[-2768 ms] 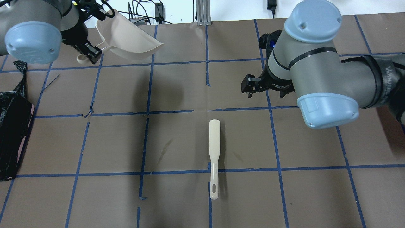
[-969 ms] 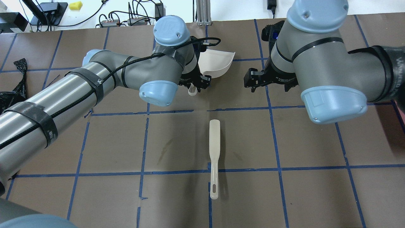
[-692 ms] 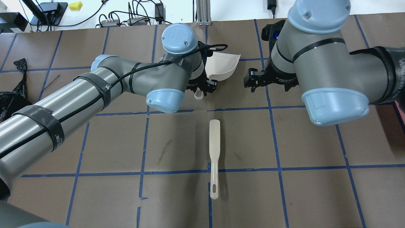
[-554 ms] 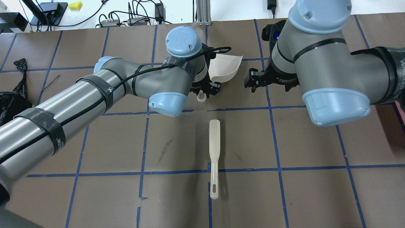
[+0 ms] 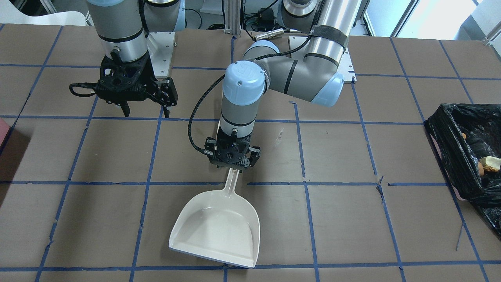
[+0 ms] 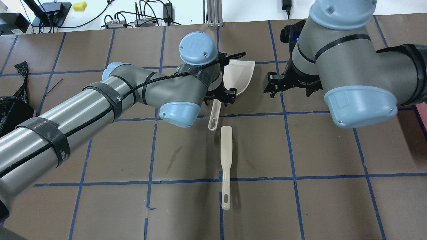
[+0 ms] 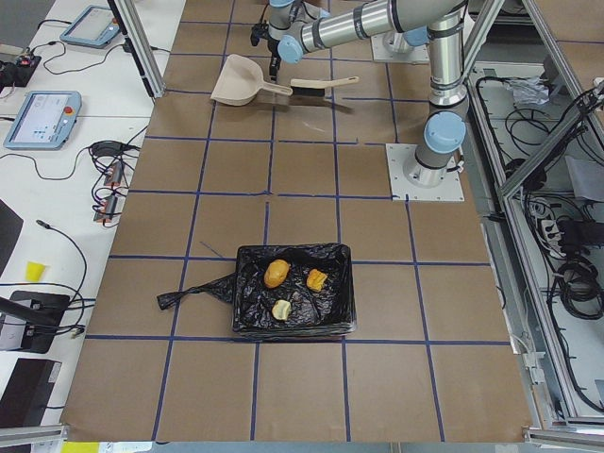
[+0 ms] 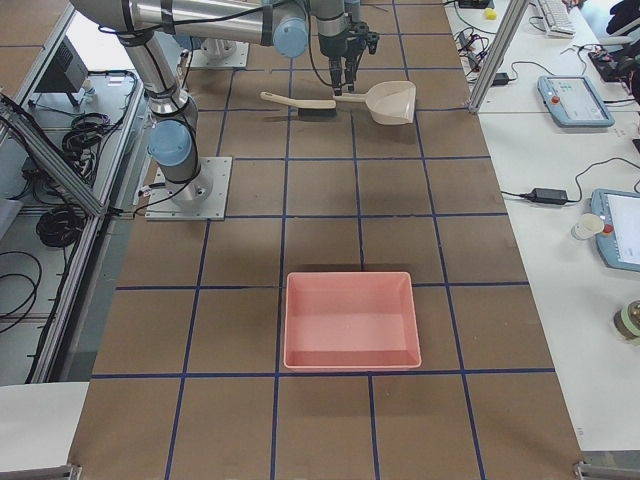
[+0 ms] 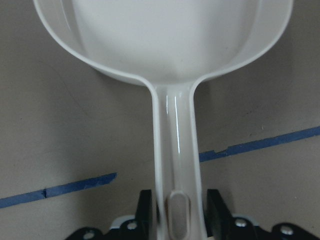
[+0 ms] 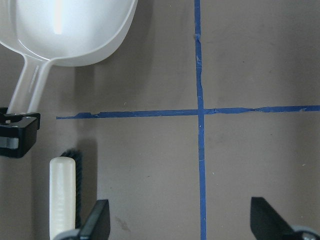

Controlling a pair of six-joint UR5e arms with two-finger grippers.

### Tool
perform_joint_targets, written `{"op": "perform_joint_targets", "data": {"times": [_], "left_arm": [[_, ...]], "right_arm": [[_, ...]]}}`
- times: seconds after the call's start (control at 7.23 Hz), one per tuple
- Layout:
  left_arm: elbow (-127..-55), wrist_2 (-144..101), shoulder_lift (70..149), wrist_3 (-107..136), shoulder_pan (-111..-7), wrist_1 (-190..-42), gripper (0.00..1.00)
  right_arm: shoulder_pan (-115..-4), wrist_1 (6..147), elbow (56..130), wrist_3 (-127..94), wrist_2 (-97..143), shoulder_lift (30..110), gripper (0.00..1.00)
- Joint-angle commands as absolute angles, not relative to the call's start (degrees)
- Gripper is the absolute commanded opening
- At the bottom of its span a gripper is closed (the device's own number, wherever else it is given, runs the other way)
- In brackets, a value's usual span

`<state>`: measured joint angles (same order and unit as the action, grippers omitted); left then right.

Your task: Sweep and dump trash in nearest bin

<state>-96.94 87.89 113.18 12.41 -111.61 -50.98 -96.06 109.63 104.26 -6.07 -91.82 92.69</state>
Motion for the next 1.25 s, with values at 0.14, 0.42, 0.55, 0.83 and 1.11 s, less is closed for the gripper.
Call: {"op": "perform_joint_targets", "data": {"times": [0.14, 0.42, 0.55, 0.83, 1.11], "left_arm": [[-95.9, 87.5, 110.5, 11.7, -105.6, -53.7, 1.0], [-95.4, 87.7, 105.8, 6.2, -100.1, -61.0, 1.0], [-95.4, 87.7, 103.3, 2.5, -96.7, -65.0, 1.0], [-93.8, 89.6, 97.9, -0.2, -92.7, -74.1, 1.0], [-85.8, 90.9, 95.7, -0.2, -92.0, -86.4, 1.0]], "right_arm": [[-93.3, 106.9, 102.6, -3.8, -91.1, 92.8, 1.0], [-92.6, 101.9, 97.3, -3.8, -90.9, 92.1, 1.0], [-92.3, 100.7, 95.5, -3.8, -90.9, 90.9, 1.0], [-92.1, 100.6, 94.9, -3.8, -90.9, 90.6, 1.0], [-92.1, 100.7, 95.0, -3.8, -90.4, 90.5, 1.0]]}}
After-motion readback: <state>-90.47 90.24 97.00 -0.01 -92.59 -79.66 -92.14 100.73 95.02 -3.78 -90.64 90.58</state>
